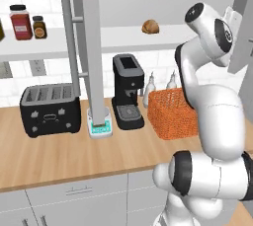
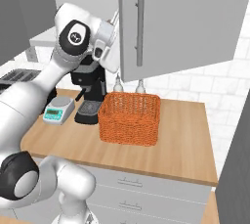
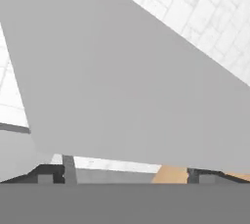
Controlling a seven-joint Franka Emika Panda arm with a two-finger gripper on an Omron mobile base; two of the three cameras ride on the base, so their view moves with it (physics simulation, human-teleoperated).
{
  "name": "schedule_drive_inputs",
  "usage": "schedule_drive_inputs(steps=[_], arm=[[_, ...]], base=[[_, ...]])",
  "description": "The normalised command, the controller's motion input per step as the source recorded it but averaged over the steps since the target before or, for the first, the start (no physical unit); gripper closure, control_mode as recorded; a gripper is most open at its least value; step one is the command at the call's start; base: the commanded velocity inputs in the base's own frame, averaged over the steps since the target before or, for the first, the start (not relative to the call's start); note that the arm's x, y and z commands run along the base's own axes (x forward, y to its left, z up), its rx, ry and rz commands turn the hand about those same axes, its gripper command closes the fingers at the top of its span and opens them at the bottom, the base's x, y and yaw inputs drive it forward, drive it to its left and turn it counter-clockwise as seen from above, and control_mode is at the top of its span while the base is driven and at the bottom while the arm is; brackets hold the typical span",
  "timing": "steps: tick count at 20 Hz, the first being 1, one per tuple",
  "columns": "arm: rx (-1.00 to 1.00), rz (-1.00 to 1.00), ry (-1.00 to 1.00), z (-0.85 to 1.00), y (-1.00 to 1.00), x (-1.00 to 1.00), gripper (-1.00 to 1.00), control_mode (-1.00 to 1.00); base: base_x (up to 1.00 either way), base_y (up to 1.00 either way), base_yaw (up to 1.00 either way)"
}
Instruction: Open the cabinet, pick up the bread from the cabinet and place it in the basket. Then move the basket to the dining counter.
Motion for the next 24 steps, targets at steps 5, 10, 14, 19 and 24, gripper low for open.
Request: schedule_drive_inputs(steps=[5,10,14,19,24], arm=[[-0.04,-0.17,-0.34,0.0,-0.67,-0.37,-1.0,-1.0],[-0.04,-0.2,-0.29,0.0,-0.84,-0.21,-1.0,-1.0],[-0.02,-0.18,-0.26,0.0,-1.0,-0.07,-1.0,-1.0],[0.0,-0.13,-0.21,-0.04,-0.77,0.0,-1.0,-1.0],[0.01,-0.01,-0.31,-0.2,0.84,0.01,-1.0,-1.0]], base=[[0.0,0.0,0.0],[0.0,0.0,0.0],[0.0,0.0,0.0],[0.0,0.0,0.0],[0.0,0.0,0.0]])
